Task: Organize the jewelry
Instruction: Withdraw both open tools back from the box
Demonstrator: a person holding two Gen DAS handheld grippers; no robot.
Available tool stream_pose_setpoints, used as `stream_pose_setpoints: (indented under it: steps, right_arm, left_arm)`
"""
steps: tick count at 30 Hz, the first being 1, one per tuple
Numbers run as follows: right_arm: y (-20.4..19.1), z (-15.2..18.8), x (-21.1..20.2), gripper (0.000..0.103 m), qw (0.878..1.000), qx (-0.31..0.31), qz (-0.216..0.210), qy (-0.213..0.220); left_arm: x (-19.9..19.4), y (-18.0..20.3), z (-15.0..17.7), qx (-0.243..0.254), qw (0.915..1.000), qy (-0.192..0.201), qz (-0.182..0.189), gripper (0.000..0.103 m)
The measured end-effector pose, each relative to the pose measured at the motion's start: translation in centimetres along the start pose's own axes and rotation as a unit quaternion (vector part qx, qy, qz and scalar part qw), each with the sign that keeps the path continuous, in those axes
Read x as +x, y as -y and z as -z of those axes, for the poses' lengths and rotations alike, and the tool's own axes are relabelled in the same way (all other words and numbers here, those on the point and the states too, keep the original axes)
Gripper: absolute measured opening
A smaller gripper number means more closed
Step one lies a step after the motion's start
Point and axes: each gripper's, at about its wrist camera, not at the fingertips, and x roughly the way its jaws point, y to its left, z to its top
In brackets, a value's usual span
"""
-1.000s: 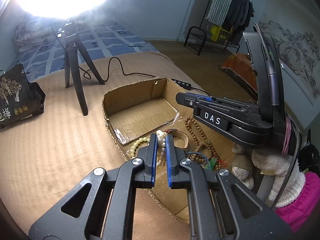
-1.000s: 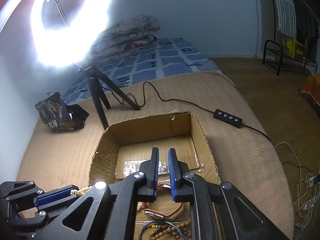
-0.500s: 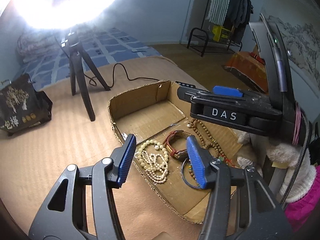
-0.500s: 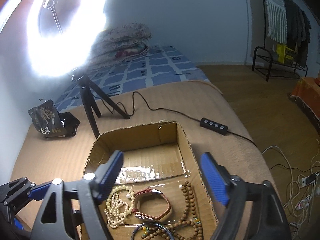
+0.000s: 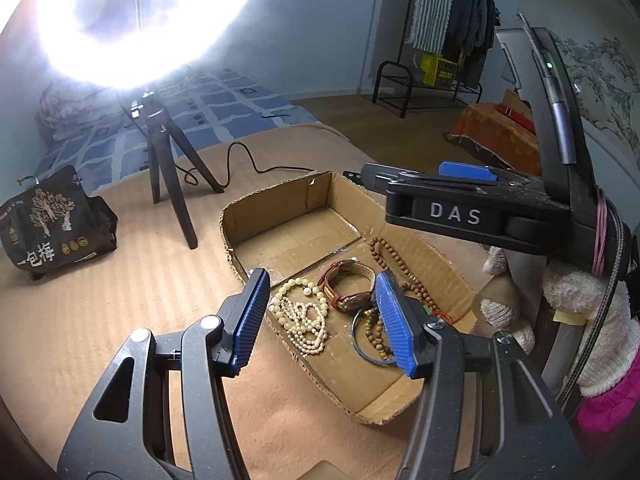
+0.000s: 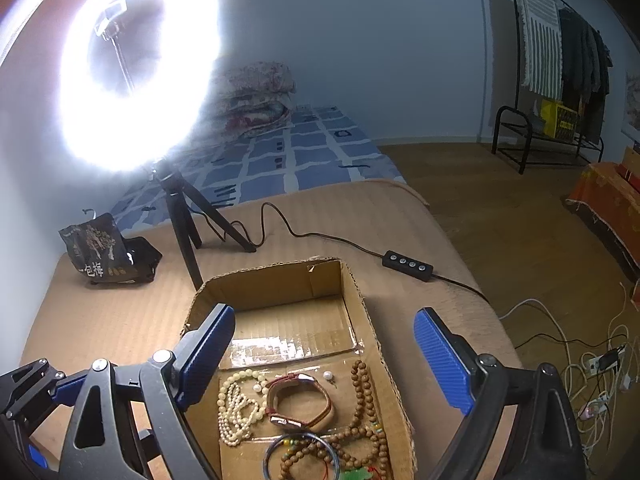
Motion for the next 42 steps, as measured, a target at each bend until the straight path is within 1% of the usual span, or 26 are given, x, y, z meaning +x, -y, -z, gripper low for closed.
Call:
stream_pose_setpoints:
  steps: [6,9,12,15,16,17,19,22,26,28,33,40,42]
  right_arm:
    - [-0.3,0.1,-2.7,0.094,1.0,-0.006,0.008,0.009]
    - [-0.5,0.2,-4.7,0.097,1.0,-0.005,0.01,0.022]
    - [-0.9,0.4,-6.5,0.099,0.999,-0.012,0.018,0.034]
    - [-1.5,0.7,-8.4,0.1,0.999,-0.013,0.018,0.041]
    - [-1.7,0.8,-9.0,0.1,0.999,-0.014,0.02,0.044]
    - [-1.9,0.9,-9.5,0.101,0.999,-0.016,0.023,0.046]
    - [-2.3,1.1,-10.9,0.102,0.998,-0.021,0.031,0.054]
    - [-2.9,1.5,-12.4,0.103,0.997,-0.025,0.038,0.062]
    - [-3.3,2.2,-14.6,0.103,0.997,-0.016,0.041,0.067]
    - [-3.5,2.7,-15.6,0.103,0.996,-0.013,0.044,0.071]
    - [-4.4,4.0,-17.9,0.103,0.995,-0.017,0.053,0.08]
    - [-6.1,5.8,-20.2,0.103,0.993,-0.028,0.05,0.102]
    - [-6.7,6.3,-20.7,0.103,0.992,-0.038,0.055,0.109]
  left_arm:
    - [-2.2,-0.2,0.4,-0.006,0.9999,0.006,-0.01,0.057]
    - [-4.0,-0.6,0.6,-0.019,0.9997,0.013,-0.01,0.057]
    - [-6.0,-0.6,1.0,-0.027,0.9993,0.022,-0.015,0.057]
    - [-7.9,-0.7,1.3,-0.037,0.9988,0.03,-0.013,0.057]
    - [-8.8,-0.7,1.5,-0.036,0.9986,0.035,-0.016,0.059]
    - [-9.7,-0.6,1.7,-0.032,0.9983,0.043,-0.021,0.064]
    - [-11.3,-0.4,2.2,-0.03,0.9973,0.059,-0.031,0.07]
    - [-13.4,-0.2,2.6,-0.033,0.9963,0.072,-0.033,0.071]
    - [-15.9,0.0,3.6,-0.04,0.9948,0.086,-0.036,0.075]
    - [-16.8,0.0,4.2,-0.043,0.9943,0.09,-0.037,0.076]
    - [-18.6,0.0,5.3,-0.05,0.9931,0.098,-0.039,0.076]
    - [-20.1,0.6,6.6,-0.04,0.9919,0.105,-0.059,0.076]
    - [-20.4,0.9,7.0,-0.031,0.9913,0.109,-0.067,0.083]
